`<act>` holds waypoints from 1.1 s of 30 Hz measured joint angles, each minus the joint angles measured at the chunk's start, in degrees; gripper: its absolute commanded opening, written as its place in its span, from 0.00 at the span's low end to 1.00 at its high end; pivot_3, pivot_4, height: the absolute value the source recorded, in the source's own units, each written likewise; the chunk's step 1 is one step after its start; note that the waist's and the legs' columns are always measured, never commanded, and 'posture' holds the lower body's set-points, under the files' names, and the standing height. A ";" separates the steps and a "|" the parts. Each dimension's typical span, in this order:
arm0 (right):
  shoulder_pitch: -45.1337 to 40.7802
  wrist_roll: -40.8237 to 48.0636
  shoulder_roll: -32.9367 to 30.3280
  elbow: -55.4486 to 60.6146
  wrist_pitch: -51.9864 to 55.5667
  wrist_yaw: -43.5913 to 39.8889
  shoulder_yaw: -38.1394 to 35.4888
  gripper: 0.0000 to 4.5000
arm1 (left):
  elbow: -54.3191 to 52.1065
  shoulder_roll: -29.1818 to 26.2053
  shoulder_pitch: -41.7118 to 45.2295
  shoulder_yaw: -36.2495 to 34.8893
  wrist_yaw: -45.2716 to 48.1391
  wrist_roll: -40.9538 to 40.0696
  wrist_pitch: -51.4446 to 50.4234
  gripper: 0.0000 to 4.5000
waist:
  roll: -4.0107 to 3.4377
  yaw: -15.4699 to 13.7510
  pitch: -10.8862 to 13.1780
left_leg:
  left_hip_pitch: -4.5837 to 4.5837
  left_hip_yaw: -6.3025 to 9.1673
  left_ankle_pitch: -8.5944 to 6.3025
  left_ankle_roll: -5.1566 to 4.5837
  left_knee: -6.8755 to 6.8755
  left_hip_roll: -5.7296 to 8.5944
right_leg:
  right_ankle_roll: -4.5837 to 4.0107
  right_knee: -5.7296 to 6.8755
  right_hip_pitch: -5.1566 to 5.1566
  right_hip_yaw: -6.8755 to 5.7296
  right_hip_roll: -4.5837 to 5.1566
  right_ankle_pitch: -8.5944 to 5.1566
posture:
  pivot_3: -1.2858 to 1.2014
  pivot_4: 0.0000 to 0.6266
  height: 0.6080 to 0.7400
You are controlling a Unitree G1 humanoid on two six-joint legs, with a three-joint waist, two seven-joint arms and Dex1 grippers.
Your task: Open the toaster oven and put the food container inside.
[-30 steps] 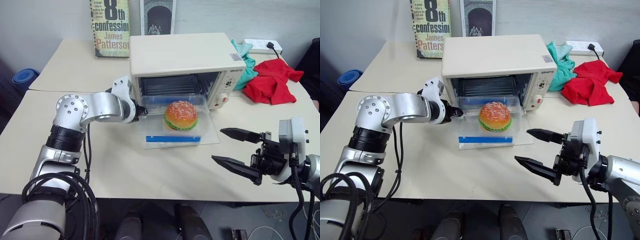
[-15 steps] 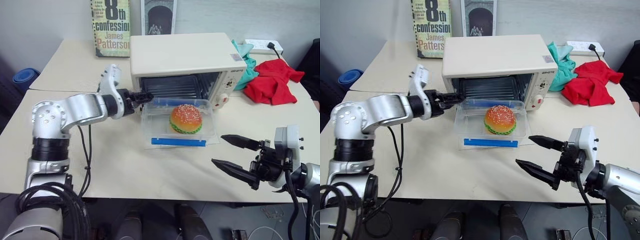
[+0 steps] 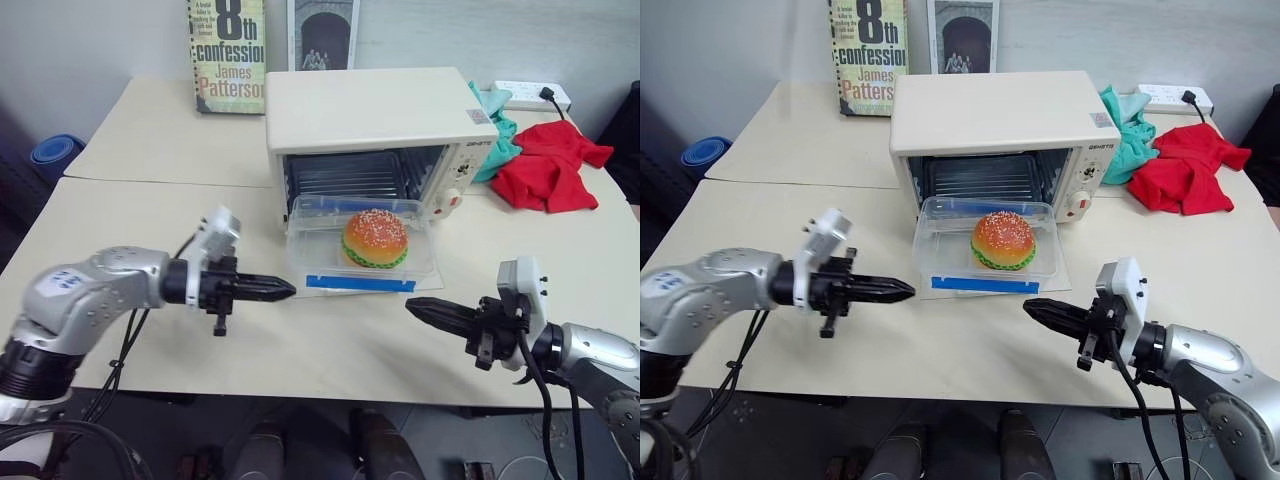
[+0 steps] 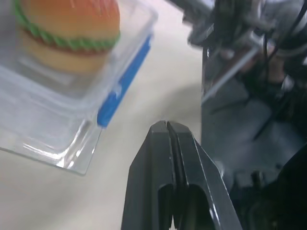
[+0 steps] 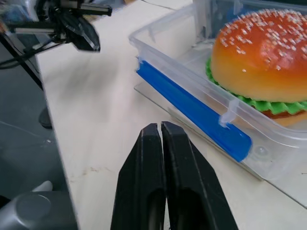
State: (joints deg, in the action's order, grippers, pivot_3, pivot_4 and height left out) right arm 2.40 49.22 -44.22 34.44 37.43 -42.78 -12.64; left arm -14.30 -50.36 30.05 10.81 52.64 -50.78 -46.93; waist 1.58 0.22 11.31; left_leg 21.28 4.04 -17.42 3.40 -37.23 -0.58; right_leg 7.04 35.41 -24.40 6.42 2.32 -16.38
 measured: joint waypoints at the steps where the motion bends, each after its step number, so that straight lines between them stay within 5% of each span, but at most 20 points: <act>1: -1.25 -1.77 0.40 -1.27 -0.14 0.66 1.44 0.01 | 1.16 2.32 1.33 1.94 -0.13 2.56 0.56 0.00 | 0.01 0.03 0.00 | -0.01 0.00 -0.01 -0.01 -0.01 0.00 | 0.64 0.01 0.00 0.00 0.00 0.35 | 0.52 0.24 1.00; 8: -12.21 -14.14 6.45 -10.49 -3.60 5.88 9.97 0.01 | 11.66 20.28 7.80 0.62 -13.10 12.86 2.49 0.00 | 0.02 0.64 0.00 | 0.00 0.02 -0.03 -0.10 -0.10 -0.03 | 0.68 0.18 -0.09 0.00 -0.02 0.37 | 0.52 0.24 1.00; 15: -28.33 -24.95 17.65 -27.67 -7.18 13.78 16.97 0.01 | 12.62 27.39 9.55 -3.52 -21.43 16.57 2.65 0.00 | -0.01 1.41 0.01 | -0.02 0.04 0.07 -0.04 -0.12 0.02 | 0.70 0.43 -0.18 0.02 0.06 0.40 | 0.52 0.24 1.00; 22: -32.63 -28.36 19.44 -33.23 -8.87 16.00 16.62 0.01 | 11.30 27.86 9.52 -5.38 -22.22 17.37 1.22 0.00 | -0.01 0.61 0.01 | 0.14 0.10 0.07 -0.04 -0.06 0.20 | 0.78 0.22 -0.20 -0.01 0.27 0.44 | 0.52 0.24 1.00; 33: -24.75 -23.18 17.15 -17.26 -1.52 12.14 13.44 0.01 | 8.91 25.72 7.28 -6.38 -20.24 18.56 -0.40 0.00 | -0.01 1.63 0.01 | 0.02 0.11 0.07 -0.05 0.01 0.11 | 0.77 0.29 -0.17 -0.02 0.14 0.44 | 0.52 0.24 1.00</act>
State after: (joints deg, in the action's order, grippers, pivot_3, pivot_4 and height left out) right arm -22.35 26.04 -27.07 17.18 35.91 -30.65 0.80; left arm -5.40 -24.64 37.33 4.43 32.40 -32.22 -47.32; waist 1.57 1.85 11.32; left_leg 21.30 4.14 -17.35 3.35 -37.22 -0.46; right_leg 7.81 35.69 -24.57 6.41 2.45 -15.94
